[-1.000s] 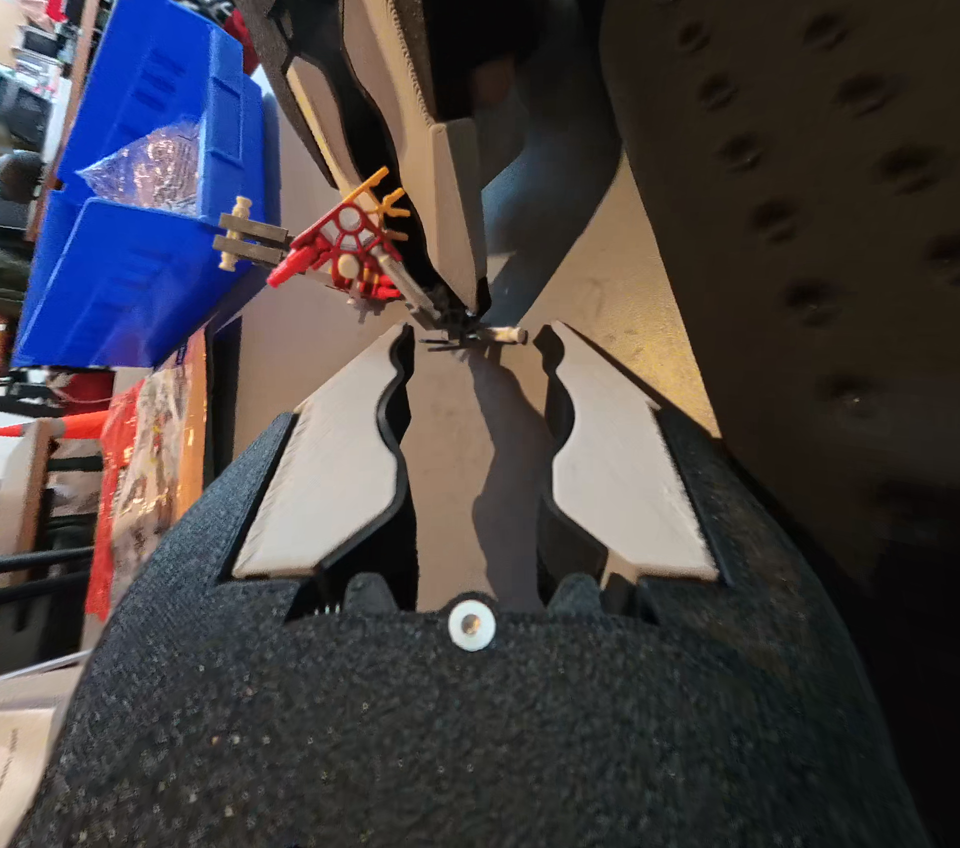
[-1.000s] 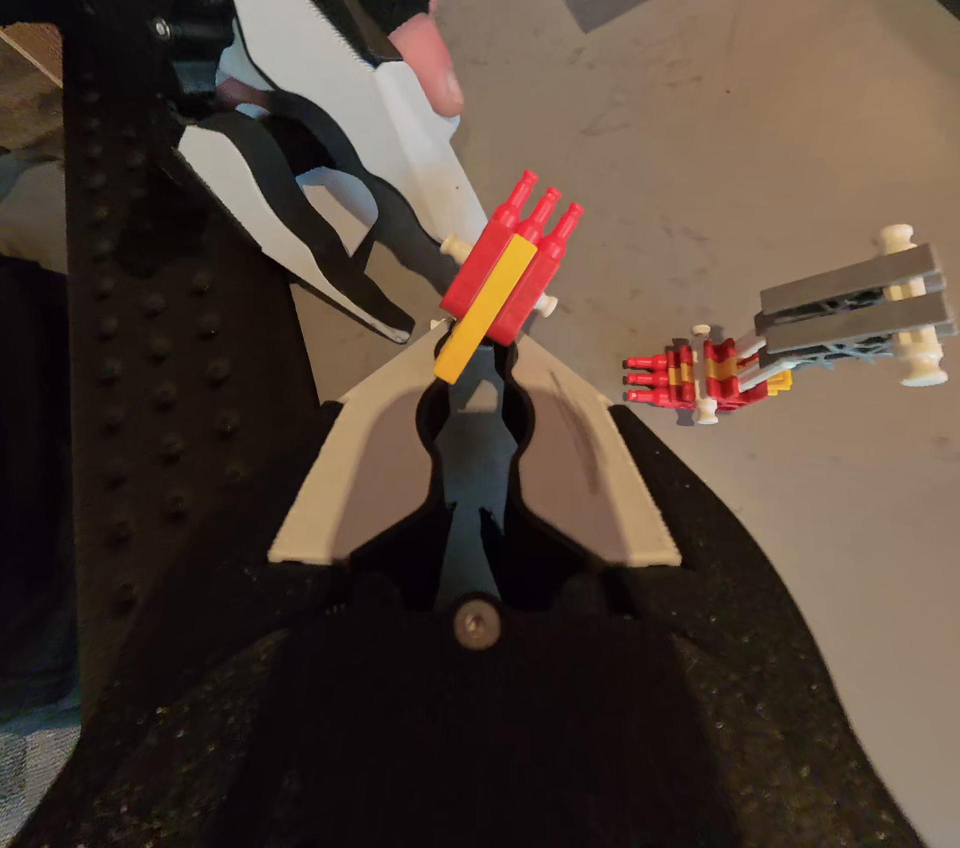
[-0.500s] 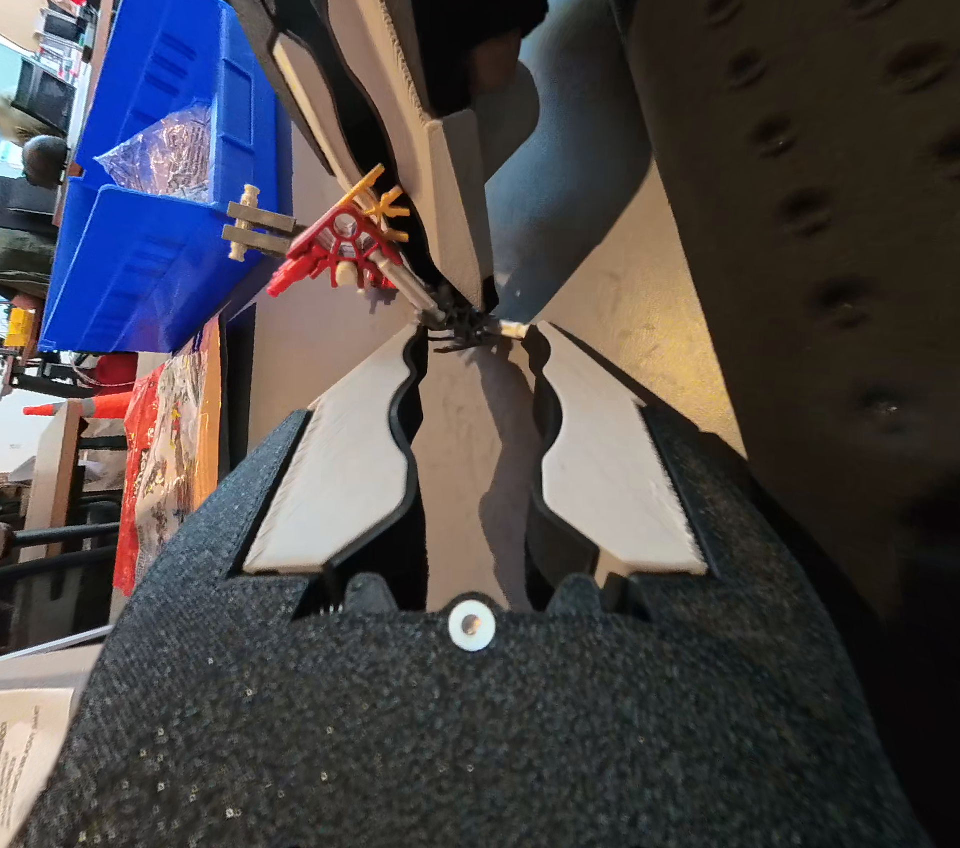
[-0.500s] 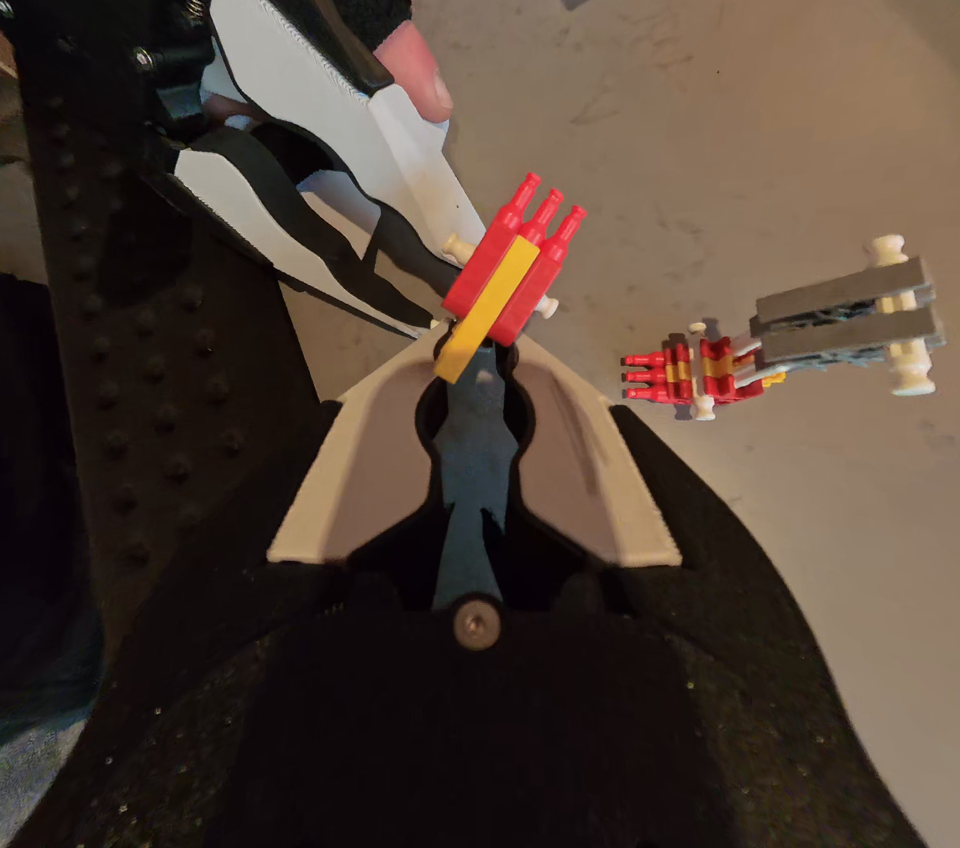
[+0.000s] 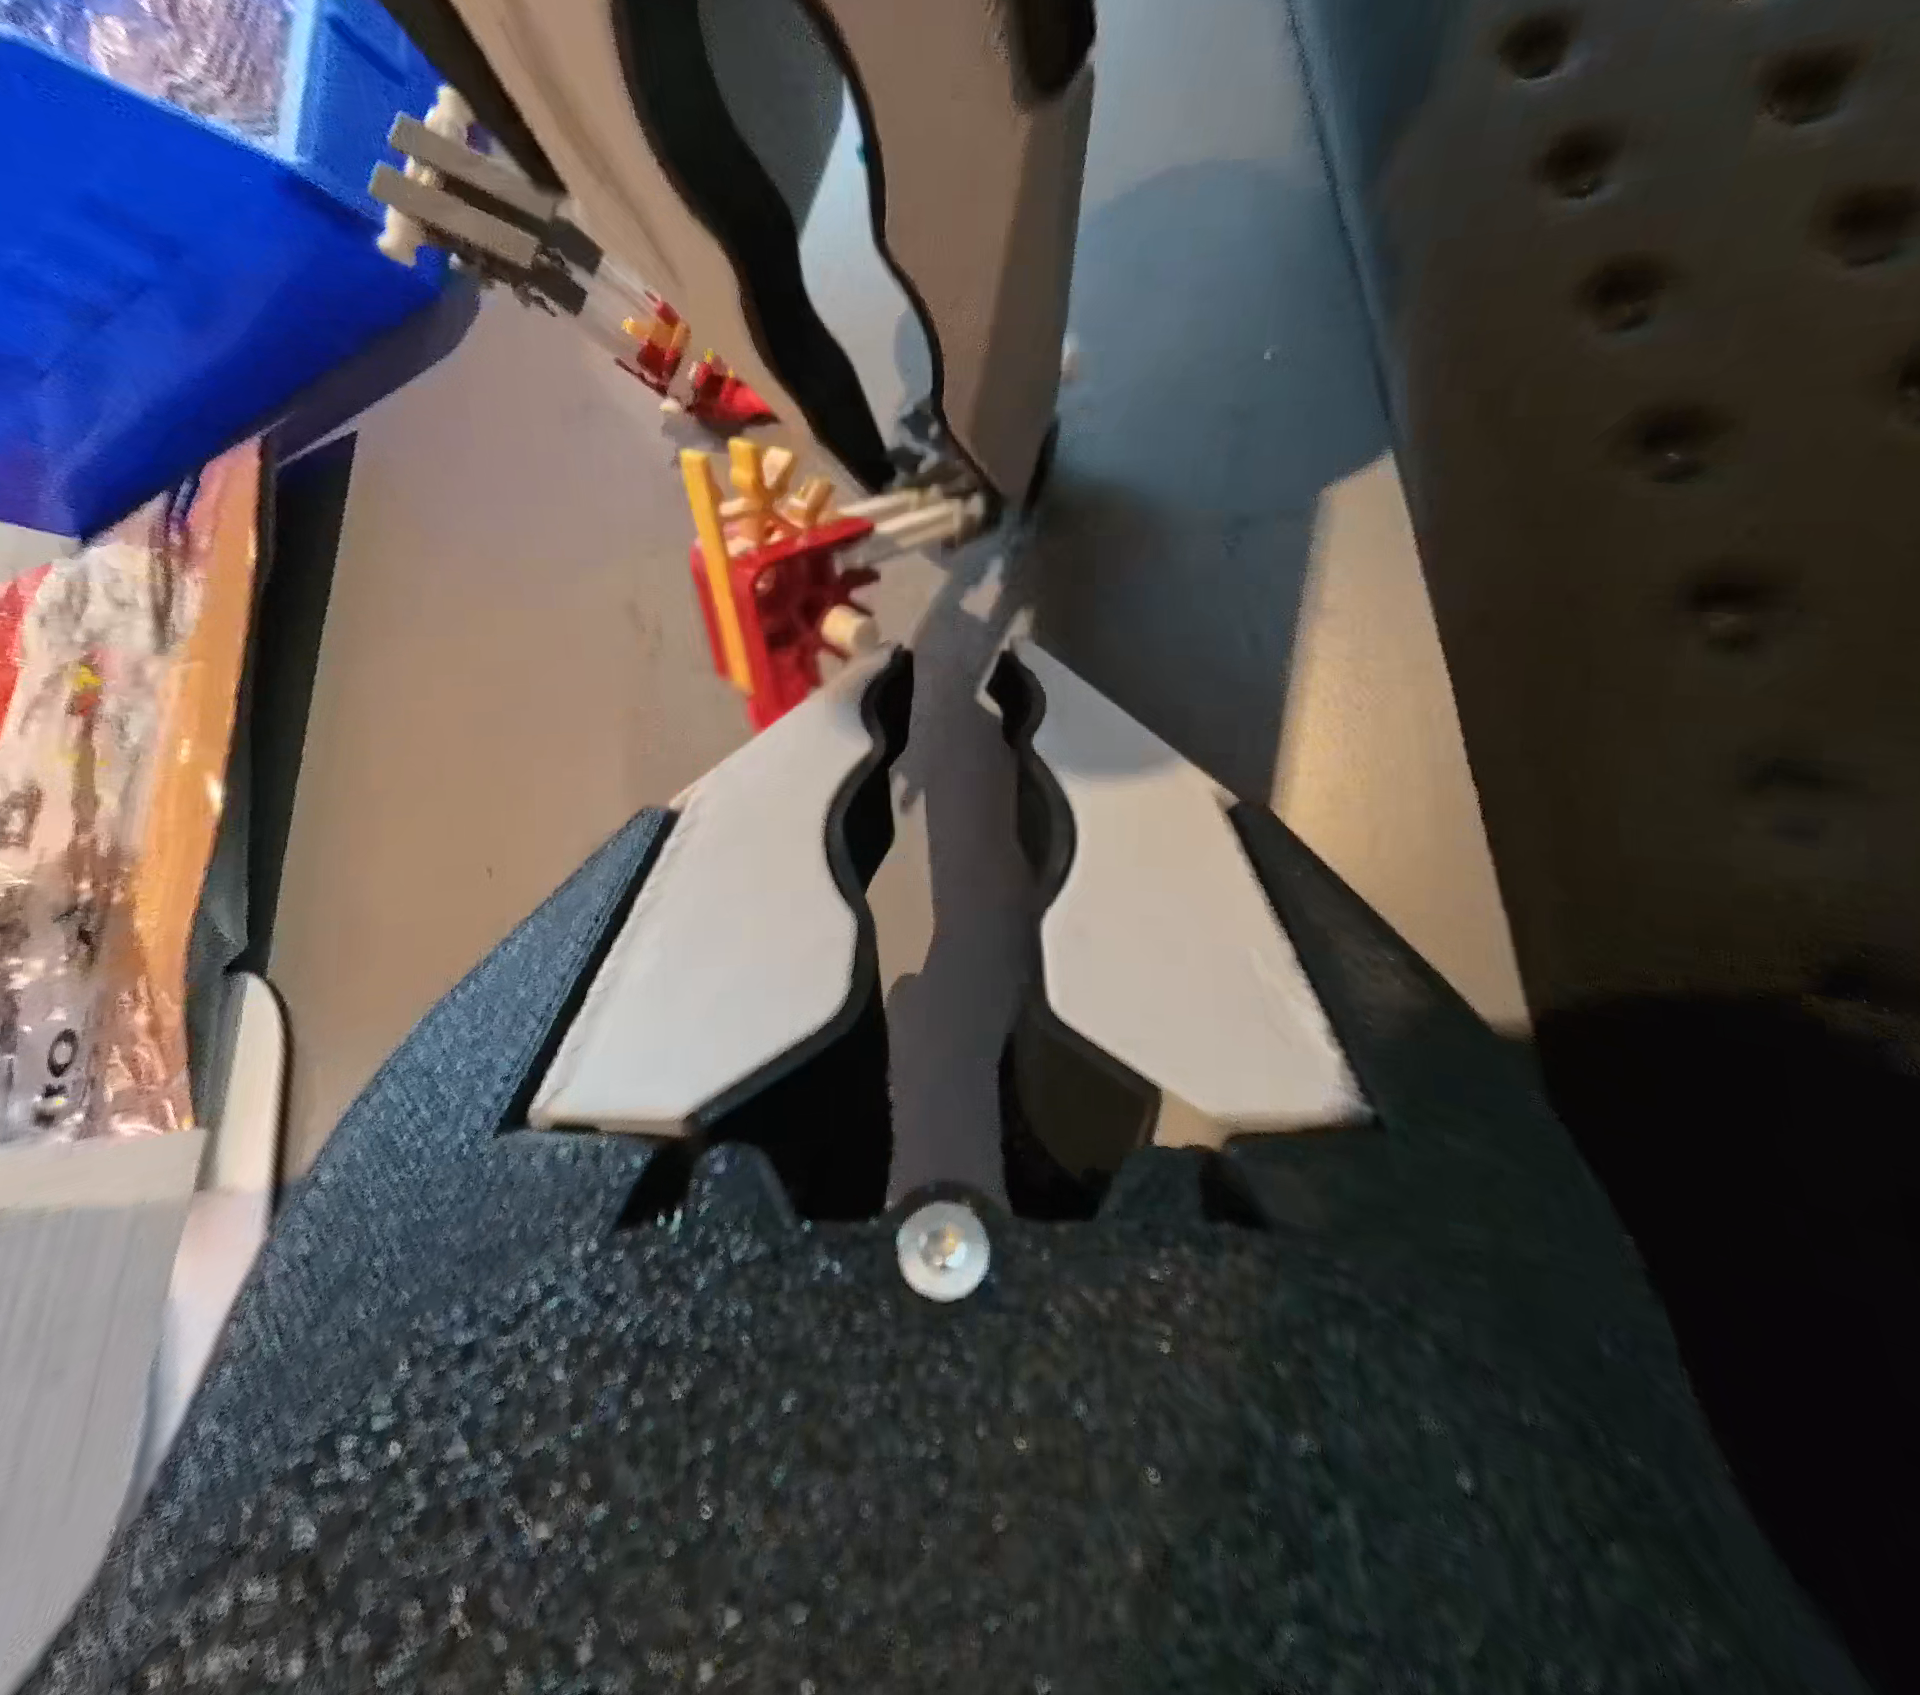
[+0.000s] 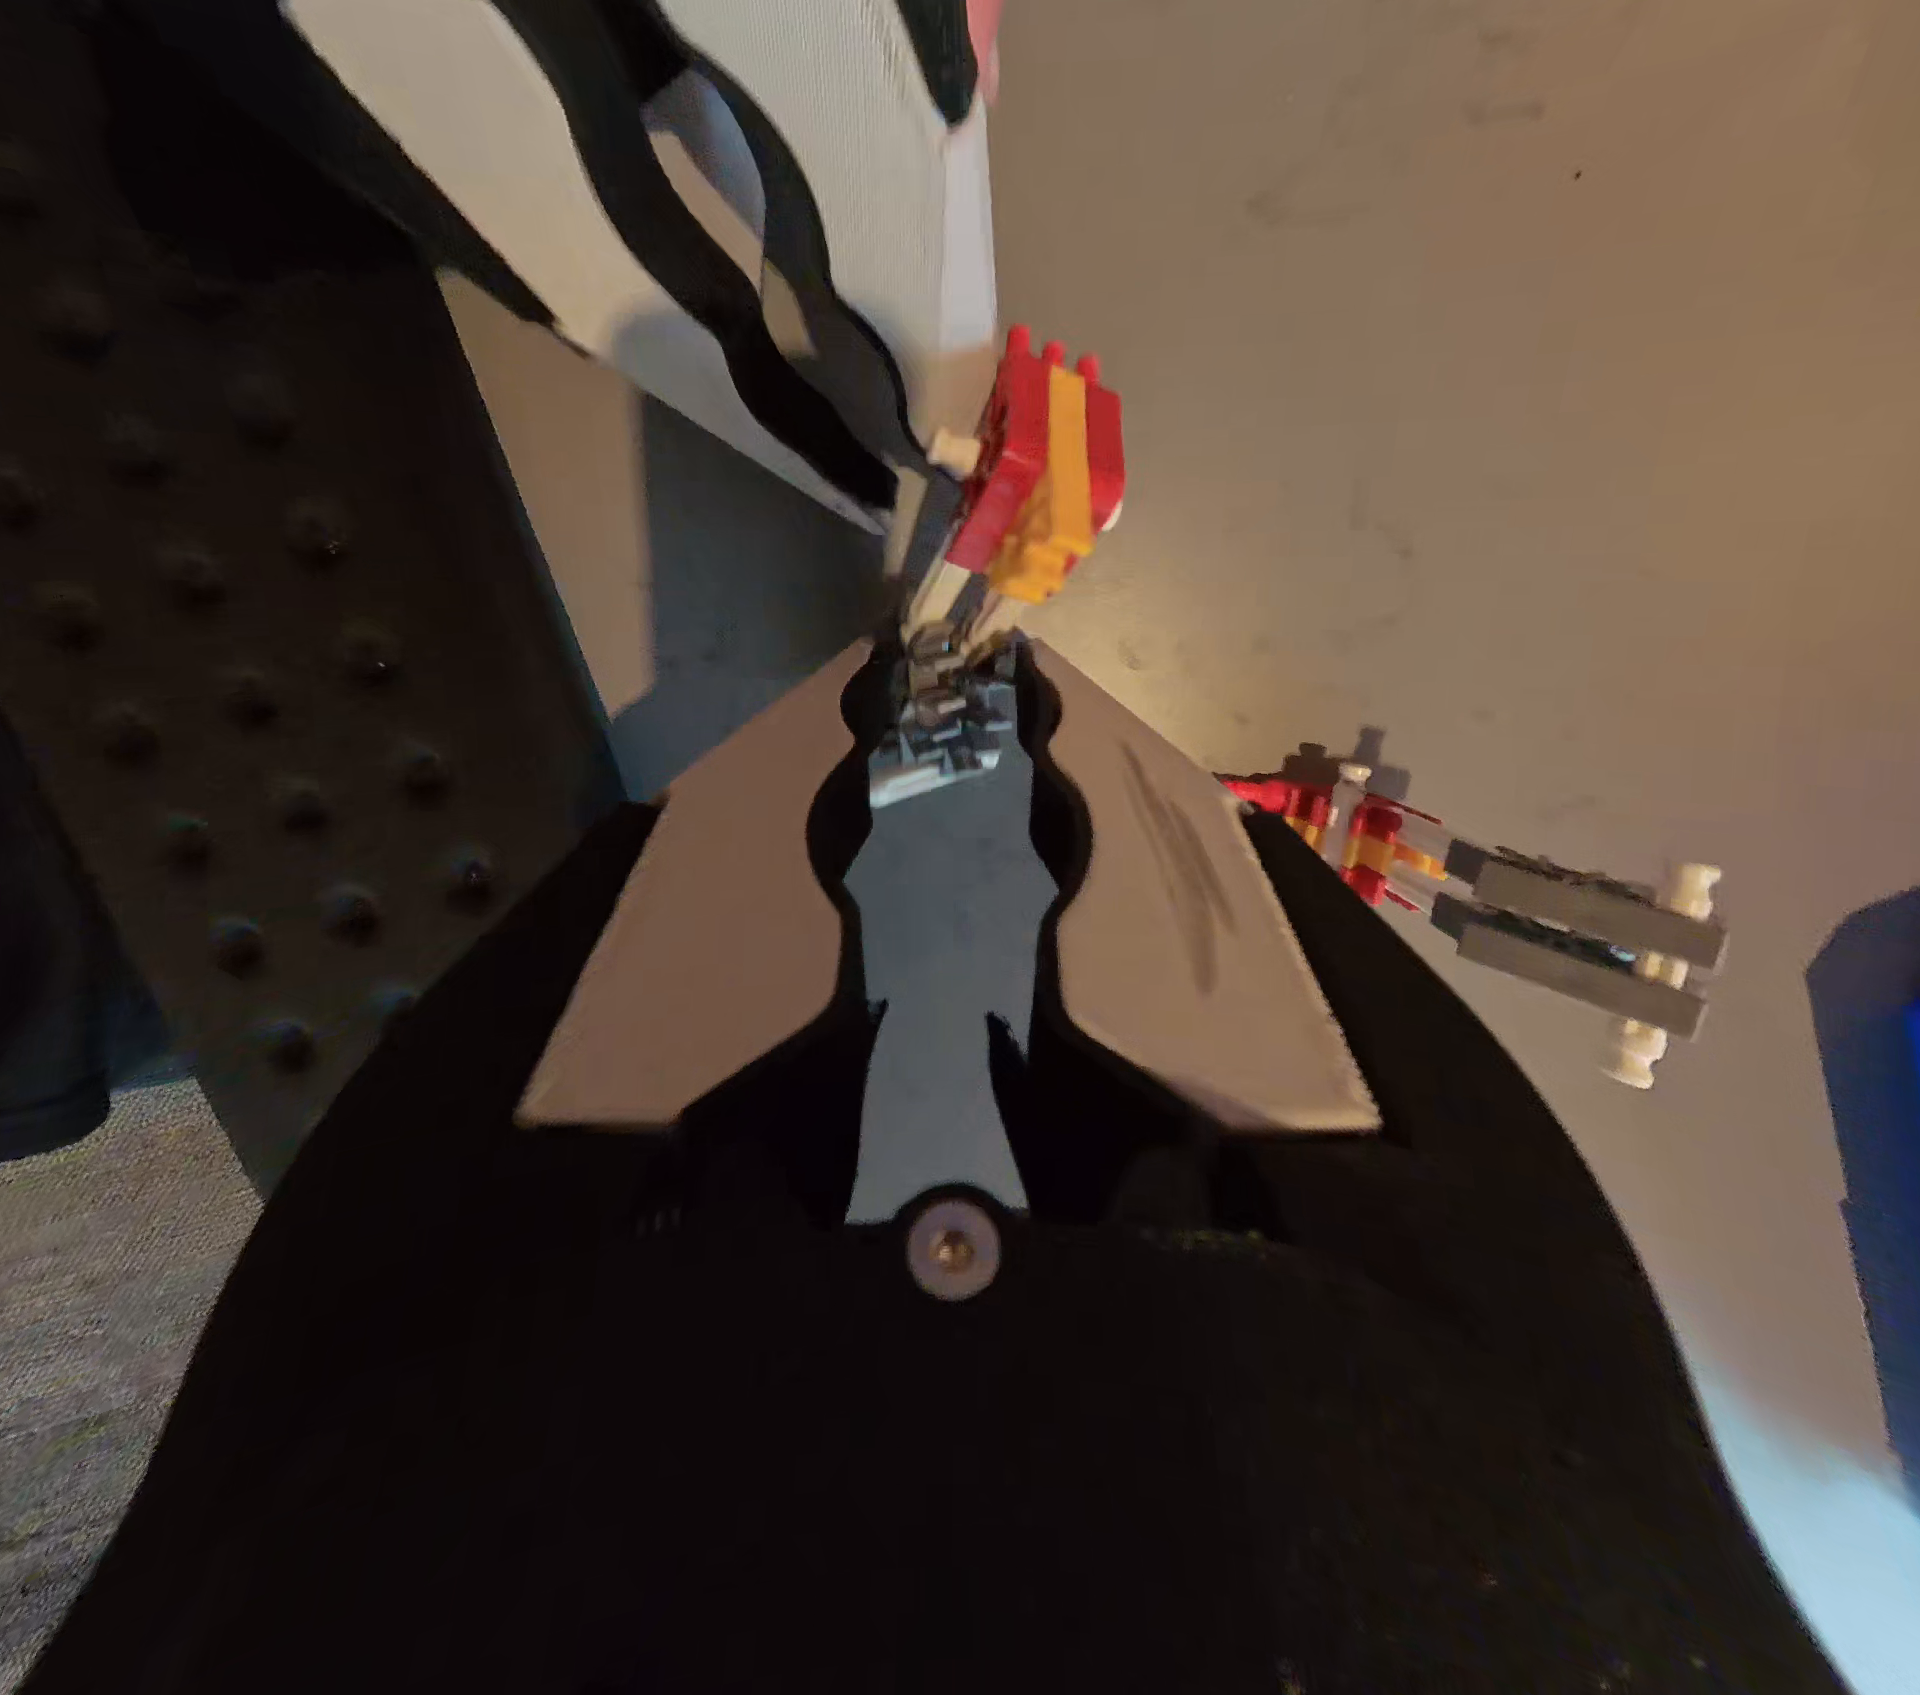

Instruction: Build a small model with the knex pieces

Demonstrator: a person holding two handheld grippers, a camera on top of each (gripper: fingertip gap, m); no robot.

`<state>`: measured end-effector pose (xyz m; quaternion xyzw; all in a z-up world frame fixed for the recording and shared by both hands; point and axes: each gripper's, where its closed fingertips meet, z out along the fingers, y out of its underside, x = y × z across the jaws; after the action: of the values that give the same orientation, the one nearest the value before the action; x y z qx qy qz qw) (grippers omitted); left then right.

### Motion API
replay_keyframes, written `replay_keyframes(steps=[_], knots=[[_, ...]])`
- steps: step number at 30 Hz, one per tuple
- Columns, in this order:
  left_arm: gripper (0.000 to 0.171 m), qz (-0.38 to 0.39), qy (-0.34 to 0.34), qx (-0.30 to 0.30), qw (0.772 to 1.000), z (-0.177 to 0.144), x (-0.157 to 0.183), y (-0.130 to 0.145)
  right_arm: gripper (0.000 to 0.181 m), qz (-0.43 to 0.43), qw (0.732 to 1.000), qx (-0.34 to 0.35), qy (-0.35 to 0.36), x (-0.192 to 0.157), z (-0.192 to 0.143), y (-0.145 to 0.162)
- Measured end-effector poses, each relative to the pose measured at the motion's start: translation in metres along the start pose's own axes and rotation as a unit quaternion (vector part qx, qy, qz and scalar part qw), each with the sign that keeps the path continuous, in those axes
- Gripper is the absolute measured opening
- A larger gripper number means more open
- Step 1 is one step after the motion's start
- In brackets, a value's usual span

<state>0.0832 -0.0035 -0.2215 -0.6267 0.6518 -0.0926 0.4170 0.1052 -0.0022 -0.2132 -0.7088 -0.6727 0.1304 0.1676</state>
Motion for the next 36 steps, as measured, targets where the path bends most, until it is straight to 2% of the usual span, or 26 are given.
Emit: replay_keyframes(steps=[3,7,11,14,15,16,18,23,25,27,36], knots=[[0.022,-0.019,0.015,-0.001,1.0,-0.008,0.001,0.007,0.027,0.003,1.0,0.016,0.002,0.0,-0.006,0.005],[0.038,-0.031,-0.007,0.008,0.999,-0.023,-0.015,0.007,0.032,0.022,0.997,0.069,0.011,0.002,-0.024,0.014],[0.051,0.033,-0.025,0.023,0.999,-0.031,-0.027,-0.017,0.034,0.071,0.991,0.114,0.019,0.004,-0.04,0.034],[0.065,0.044,0.01,0.028,0.999,-0.024,-0.026,-0.039,0.042,0.115,0.984,0.134,0.003,0.002,-0.035,0.05],[0.076,0.038,0.036,0.018,0.998,-0.018,-0.024,-0.039,0.042,0.122,0.983,0.14,-0.008,-0.001,-0.031,0.052],[0.077,0.035,0.066,0.007,0.997,-0.013,-0.019,-0.038,0.042,0.125,0.981,0.147,-0.012,-0.004,-0.028,0.052],[0.068,0.043,0.113,0.004,0.993,-0.004,-0.012,-0.037,0.042,0.113,0.981,0.155,-0.011,-0.008,-0.024,0.048],[0.045,0.052,0.165,-0.019,0.985,0.021,-0.002,-0.027,0.041,0.106,0.98,0.169,0.004,-0.01,-0.02,0.04],[0.032,0.059,0.179,-0.021,0.982,0.024,0.004,-0.025,0.03,0.103,0.979,0.175,-0.001,-0.013,-0.018,0.036],[0.026,0.054,0.182,-0.016,0.982,0.024,0.006,-0.027,0.023,0.096,0.98,0.175,0.009,-0.012,-0.015,0.034],[0.021,0.102,0.107,0.006,0.989,0.021,0.007,-0.027,0.022,0.077,0.976,0.204,0.006,-0.01,-0.019,0.034]])
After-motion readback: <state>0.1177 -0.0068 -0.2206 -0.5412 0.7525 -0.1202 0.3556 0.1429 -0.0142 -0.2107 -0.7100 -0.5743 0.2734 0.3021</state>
